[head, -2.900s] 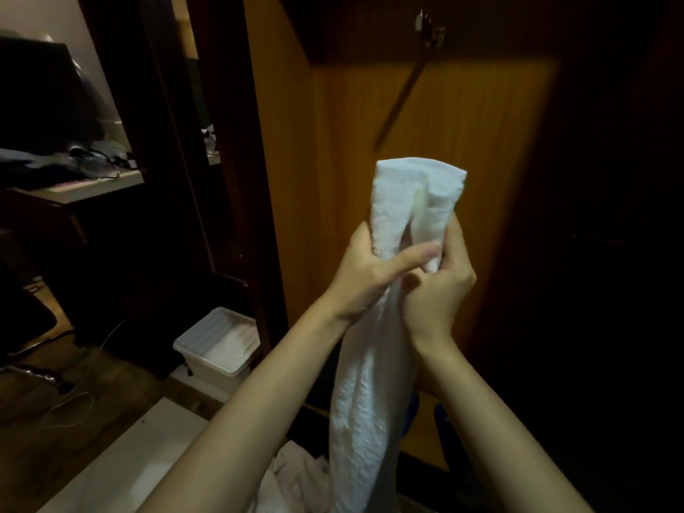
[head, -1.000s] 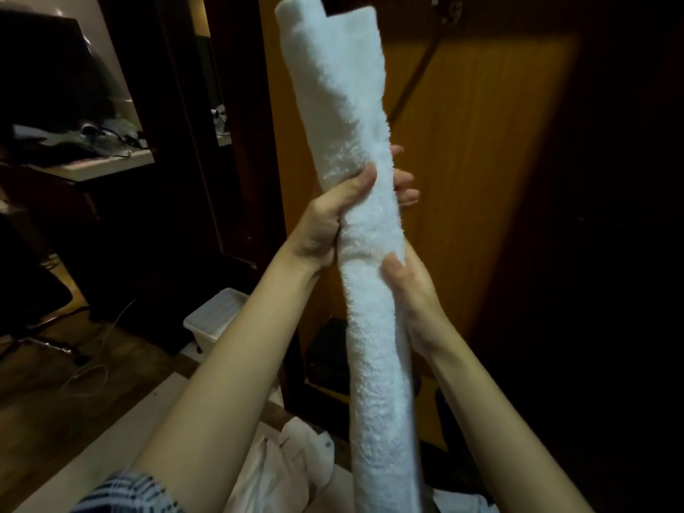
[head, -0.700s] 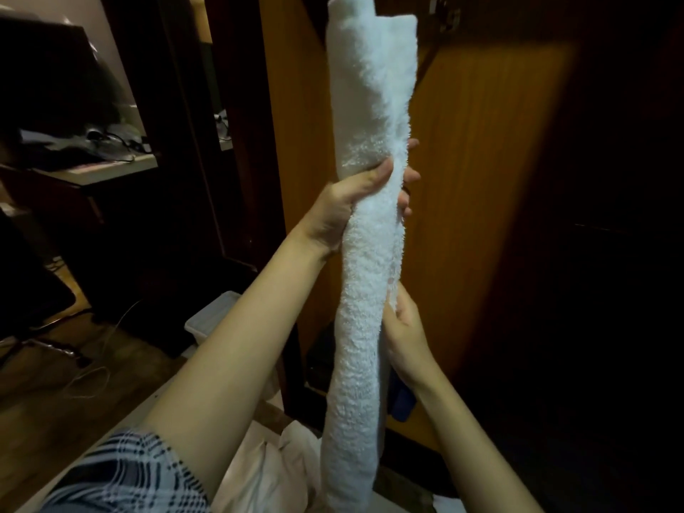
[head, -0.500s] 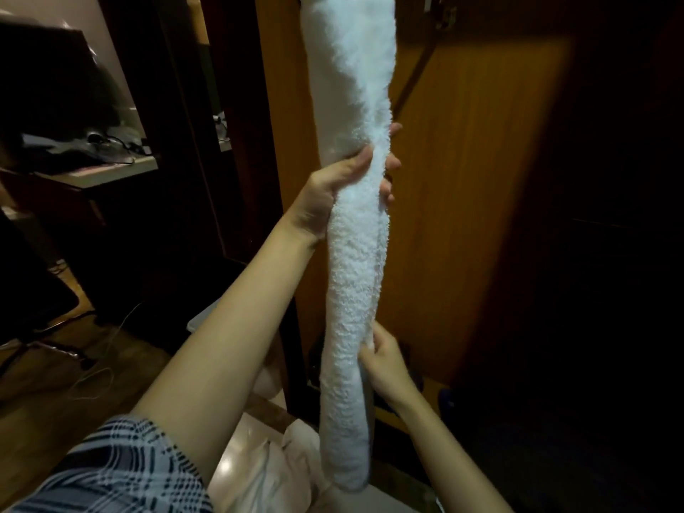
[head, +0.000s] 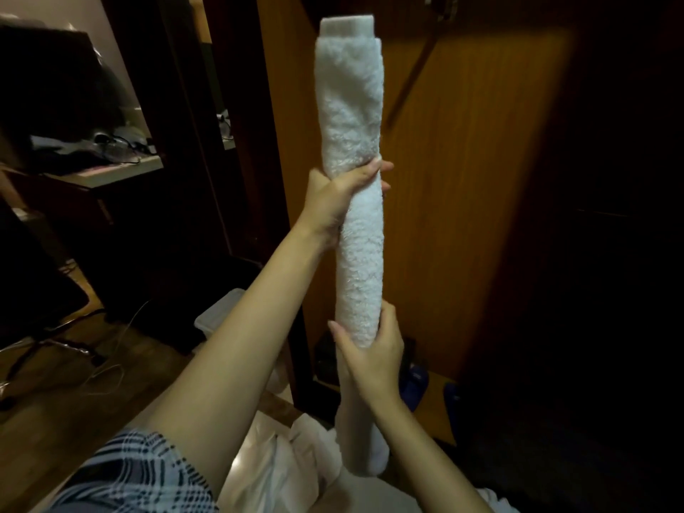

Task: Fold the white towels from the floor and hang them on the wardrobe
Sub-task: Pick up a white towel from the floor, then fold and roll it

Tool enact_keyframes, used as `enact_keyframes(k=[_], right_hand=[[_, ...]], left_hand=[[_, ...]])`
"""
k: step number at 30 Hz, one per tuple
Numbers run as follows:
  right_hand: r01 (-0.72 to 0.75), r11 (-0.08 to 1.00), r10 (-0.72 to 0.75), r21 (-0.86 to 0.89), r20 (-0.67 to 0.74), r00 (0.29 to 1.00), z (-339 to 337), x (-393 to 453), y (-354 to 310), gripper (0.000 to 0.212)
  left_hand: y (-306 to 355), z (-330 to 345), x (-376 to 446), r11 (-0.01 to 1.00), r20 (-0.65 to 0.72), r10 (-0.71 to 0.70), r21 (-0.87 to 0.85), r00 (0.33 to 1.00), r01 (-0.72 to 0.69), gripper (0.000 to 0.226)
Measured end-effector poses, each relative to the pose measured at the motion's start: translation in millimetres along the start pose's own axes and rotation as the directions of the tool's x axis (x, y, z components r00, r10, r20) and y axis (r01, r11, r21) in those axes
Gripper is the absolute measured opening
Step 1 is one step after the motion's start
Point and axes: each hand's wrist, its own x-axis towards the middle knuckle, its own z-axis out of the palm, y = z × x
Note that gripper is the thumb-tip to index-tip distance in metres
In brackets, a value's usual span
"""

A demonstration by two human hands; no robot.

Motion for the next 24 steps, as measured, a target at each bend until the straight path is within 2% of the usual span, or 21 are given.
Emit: enact_keyframes(k=[3, 5, 7, 8, 9, 12, 15, 17, 21, 24], right_hand=[[-0.049, 0.989, 0.059, -0.141, 0.067, 0.996, 1, -6, 21, 0.027], [-0.159, 0.974, 0.192, -0.161, 0.223, 0.956, -8, -8, 28, 0.023], [-0.347, 0.919, 0.393, -0.185, 0.467, 0.792, -19, -9, 30, 0.028], [-0.360, 0.904, 0.428, -0.232, 0.522, 0.738, -24, -7, 35, 0.032], [-0.350, 0.902, 0.431, -0.252, 0.530, 0.730, -29, -5, 41, 0.037], [-0.331, 0.934, 0.352, -0.130, 0.474, 0.807, -36, 6, 31, 0.057], [-0.275, 0.949, 0.188, 0.153, 0.428, 0.884, -37, 28, 7, 0.051], [-0.257, 0.933, 0.118, 0.253, 0.460, 0.880, -39, 39, -9, 0.049], [-0.299, 0.896, 0.078, 0.329, 0.545, 0.835, -44, 46, -21, 0.045], [-0.273, 0.901, 0.073, 0.336, 0.504, 0.861, -44, 46, -28, 0.037]], left_hand=[[2, 6, -2, 0.999, -0.089, 0.014, 0.036, 0.996, -0.010, 0.011], [1, 5, -4, 0.998, -0.127, 0.002, 0.059, 0.992, 0.006, 0.004], [-3, 0, -5, 0.999, -0.177, -0.028, 0.027, 0.984, 0.033, 0.001], [-4, -3, -5, 0.999, -0.198, -0.050, 0.010, 0.979, 0.053, 0.003], [-6, -6, -5, 0.997, -0.212, -0.076, 0.003, 0.974, 0.079, 0.006], [-9, -8, -7, 0.986, -0.203, -0.158, 0.026, 0.966, 0.166, 0.018], [-15, -4, -13, 0.977, -0.120, -0.201, 0.042, 0.972, 0.208, 0.027], [-15, -1, -15, 0.976, -0.038, -0.210, 0.057, 0.977, 0.212, 0.026], [-5, -1, -16, 0.972, 0.150, -0.233, 0.007, 0.961, 0.234, 0.022], [2, -4, -16, 0.960, 0.184, -0.263, -0.046, 0.947, 0.276, 0.024]])
